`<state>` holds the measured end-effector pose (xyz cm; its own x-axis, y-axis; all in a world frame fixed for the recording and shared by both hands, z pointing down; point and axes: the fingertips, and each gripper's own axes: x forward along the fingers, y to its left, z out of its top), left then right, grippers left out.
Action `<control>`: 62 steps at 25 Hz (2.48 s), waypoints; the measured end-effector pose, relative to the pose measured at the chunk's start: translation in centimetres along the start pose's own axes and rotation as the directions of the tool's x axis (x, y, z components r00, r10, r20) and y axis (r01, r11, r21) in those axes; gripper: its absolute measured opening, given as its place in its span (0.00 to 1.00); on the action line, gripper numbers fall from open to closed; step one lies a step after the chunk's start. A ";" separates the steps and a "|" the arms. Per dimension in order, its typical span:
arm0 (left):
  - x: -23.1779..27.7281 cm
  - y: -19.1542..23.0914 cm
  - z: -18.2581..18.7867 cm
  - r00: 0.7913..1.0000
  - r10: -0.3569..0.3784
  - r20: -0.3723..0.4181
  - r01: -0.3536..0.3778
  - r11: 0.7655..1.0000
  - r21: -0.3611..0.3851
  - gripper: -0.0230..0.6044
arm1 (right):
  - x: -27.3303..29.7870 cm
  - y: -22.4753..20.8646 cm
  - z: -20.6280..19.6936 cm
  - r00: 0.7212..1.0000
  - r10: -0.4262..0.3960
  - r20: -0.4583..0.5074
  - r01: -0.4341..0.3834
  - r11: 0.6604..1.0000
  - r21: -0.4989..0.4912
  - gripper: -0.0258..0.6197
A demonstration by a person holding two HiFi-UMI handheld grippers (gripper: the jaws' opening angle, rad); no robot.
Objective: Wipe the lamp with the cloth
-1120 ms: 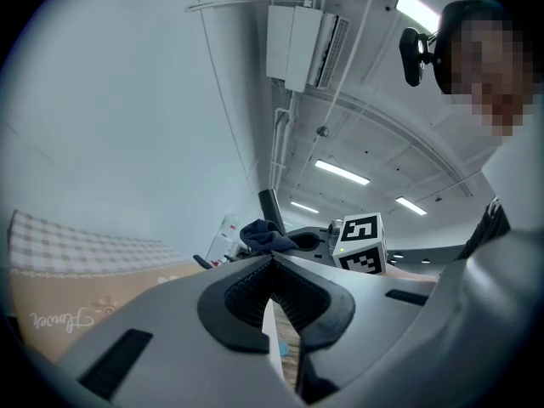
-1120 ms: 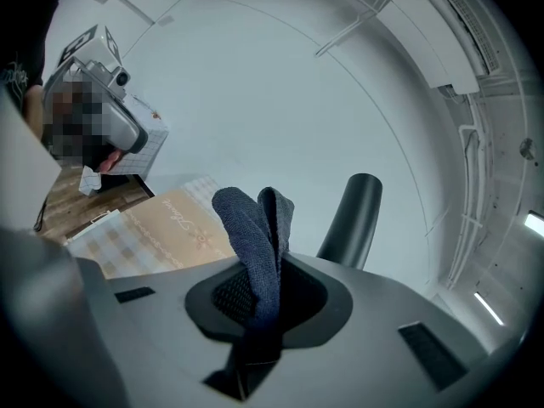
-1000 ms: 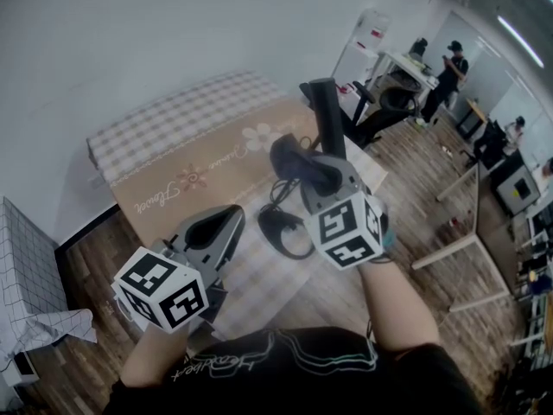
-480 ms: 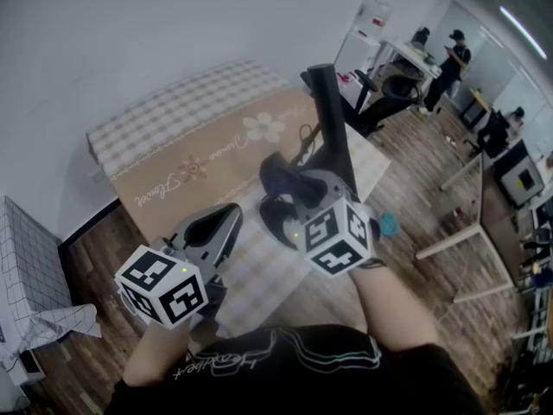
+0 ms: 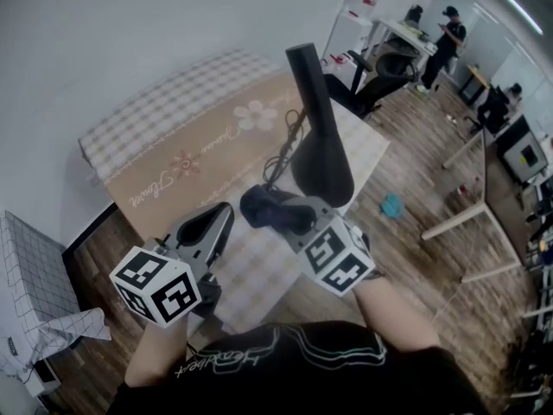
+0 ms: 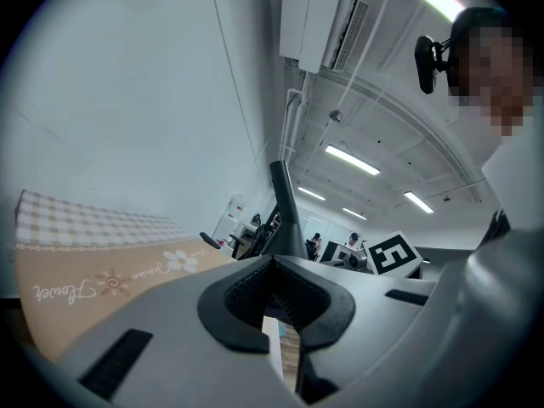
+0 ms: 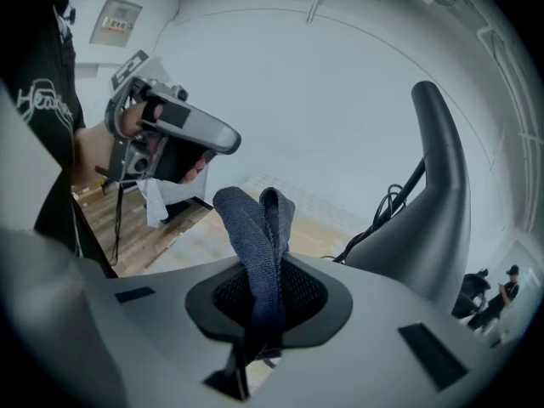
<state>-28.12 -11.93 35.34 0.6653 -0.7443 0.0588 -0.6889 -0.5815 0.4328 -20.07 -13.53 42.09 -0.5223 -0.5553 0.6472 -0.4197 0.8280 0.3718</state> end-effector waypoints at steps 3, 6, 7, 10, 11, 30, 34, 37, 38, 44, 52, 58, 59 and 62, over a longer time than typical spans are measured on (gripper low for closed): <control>0.4 0.1 0.4 1.000 -0.007 -0.003 0.007 1.000 -0.008 0.04 | -1.4 0.9 0.1 0.994 0.075 0.077 -0.081 0.993 0.091 0.12; 0.9 0.0 0.7 1.000 -0.024 -0.004 0.024 1.000 -0.009 0.04 | -3.5 0.9 0.9 0.983 0.101 0.155 -0.121 0.985 0.127 0.12; 1.1 -0.1 0.8 0.999 -0.032 -0.006 0.032 0.999 -0.007 0.04 | -4.3 0.6 1.3 0.980 0.092 0.179 -0.116 0.985 0.131 0.12; 1.3 -0.8 0.6 0.998 -0.054 -0.018 0.054 0.999 0.004 0.04 | -7.0 -0.4 3.0 0.967 0.037 0.251 -0.074 0.988 0.137 0.12; 1.4 -1.1 0.7 0.998 -0.060 -0.021 0.060 0.998 0.008 0.04 | -8.0 -0.9 3.6 0.961 0.015 0.276 -0.055 0.989 0.137 0.12; 3.3 -9.2 3.5 0.999 -0.031 0.021 0.029 0.993 0.118 0.04 | -18.2 -15.2 11.0 0.841 -0.207 0.500 0.265 0.963 -0.047 0.12; 4.6 -9.4 4.3 0.998 0.028 0.051 -0.033 0.995 0.095 0.04 | -18.4 -18.2 12.7 0.829 -0.186 0.528 0.286 0.951 -0.114 0.12; 5.3 -9.7 4.3 0.993 0.087 0.076 -0.094 0.991 0.091 0.04 | -18.1 -19.4 13.9 0.818 -0.138 0.558 0.284 0.941 -0.183 0.12; 5.5 -9.9 4.2 0.991 0.103 0.083 -0.110 0.990 0.093 0.04 | -18.0 -19.6 14.1 0.815 -0.126 0.565 0.287 0.936 -0.204 0.12; 6.3 -11.0 4.2 0.970 0.208 0.128 -0.220 0.972 0.089 0.04 | -17.4 -21.2 15.5 0.800 -0.050 0.598 0.289 0.906 -0.310 0.12; 7.0 -11.5 2.8 0.923 0.346 0.170 -0.360 0.931 0.062 0.04 | -15.7 -21.9 15.9 0.788 0.036 0.615 0.283 0.865 -0.414 0.12; 7.1 -12.1 1.4 0.893 0.413 0.177 -0.426 0.904 0.041 0.04 | -13.1 -21.7 14.9 0.808 0.075 0.584 0.263 0.841 -0.472 0.12; 7.1 -12.2 1.3 0.890 0.419 0.179 -0.431 0.901 0.038 0.04 | -12.8 -21.6 14.7 0.812 0.080 0.578 0.258 0.838 -0.480 0.12; 7.0 -12.4 1.0 0.880 0.440 0.180 -0.452 0.892 0.031 0.04 | -12.1 -21.1 14.3 0.813 0.099 0.574 0.251 0.830 -0.498 0.12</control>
<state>-15.27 -10.26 29.47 0.2306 -0.9698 0.0800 -0.9238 -0.1923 0.3311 -15.53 -25.41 16.85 -0.8922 -0.4140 0.1805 -0.1095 0.5860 0.8029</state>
